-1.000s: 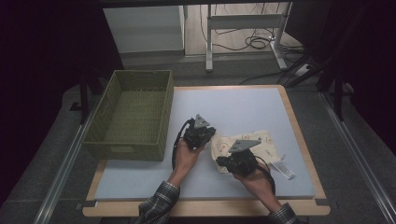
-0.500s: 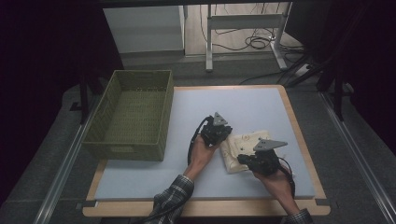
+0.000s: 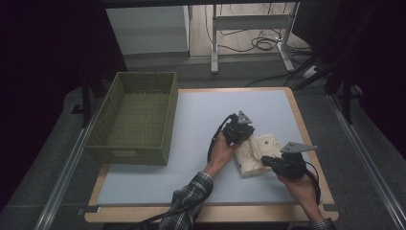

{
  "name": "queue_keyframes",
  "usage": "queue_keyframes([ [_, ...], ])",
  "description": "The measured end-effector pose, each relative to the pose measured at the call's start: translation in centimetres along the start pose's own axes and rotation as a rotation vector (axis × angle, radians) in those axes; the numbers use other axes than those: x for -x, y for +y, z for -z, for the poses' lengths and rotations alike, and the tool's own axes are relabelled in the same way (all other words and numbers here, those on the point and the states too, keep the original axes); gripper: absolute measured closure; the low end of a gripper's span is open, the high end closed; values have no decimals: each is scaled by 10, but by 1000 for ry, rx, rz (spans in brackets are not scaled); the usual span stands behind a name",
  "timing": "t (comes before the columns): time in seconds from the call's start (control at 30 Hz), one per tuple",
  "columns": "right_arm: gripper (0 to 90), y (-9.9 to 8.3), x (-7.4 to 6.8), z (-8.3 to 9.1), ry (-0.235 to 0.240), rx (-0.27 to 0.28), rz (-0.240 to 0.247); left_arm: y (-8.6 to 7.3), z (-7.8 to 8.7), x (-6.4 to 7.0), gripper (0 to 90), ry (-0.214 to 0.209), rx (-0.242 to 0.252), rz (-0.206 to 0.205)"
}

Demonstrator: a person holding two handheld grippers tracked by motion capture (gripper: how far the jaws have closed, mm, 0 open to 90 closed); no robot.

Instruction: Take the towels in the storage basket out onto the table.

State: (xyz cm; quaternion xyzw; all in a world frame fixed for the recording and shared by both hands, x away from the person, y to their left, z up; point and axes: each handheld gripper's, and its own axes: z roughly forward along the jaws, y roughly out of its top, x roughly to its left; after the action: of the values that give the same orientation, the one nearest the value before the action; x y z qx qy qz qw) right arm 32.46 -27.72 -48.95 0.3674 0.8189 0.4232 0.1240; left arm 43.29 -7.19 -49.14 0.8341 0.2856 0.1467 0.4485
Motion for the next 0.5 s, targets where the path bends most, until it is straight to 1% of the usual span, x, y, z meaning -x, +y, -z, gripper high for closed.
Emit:
queue_keyframes([
  [0.07, 843, -2, 5, 4, -13, 0, -9, 5, -8, 4, 846, -7, -5, -6],
  [0.17, 843, -4, 9, 7, -24, 0, -10, 8, -13, 6, 846, -11, -9, -4],
  [0.23, 842, -7, 14, 11, -39, 0, -20, 13, -20, 10, 846, -17, -20, -17],
  [0.37, 841, -9, 19, 15, -47, 0, -30, 17, -27, 13, 844, -22, -22, -22],
  [0.4, 840, -11, 22, 16, -51, -1, -39, 19, -32, 15, 843, -24, -37, -35],
  [0.5, 839, -14, 26, 17, -57, -7, -44, 21, -36, 17, 843, -24, -45, -39],
])
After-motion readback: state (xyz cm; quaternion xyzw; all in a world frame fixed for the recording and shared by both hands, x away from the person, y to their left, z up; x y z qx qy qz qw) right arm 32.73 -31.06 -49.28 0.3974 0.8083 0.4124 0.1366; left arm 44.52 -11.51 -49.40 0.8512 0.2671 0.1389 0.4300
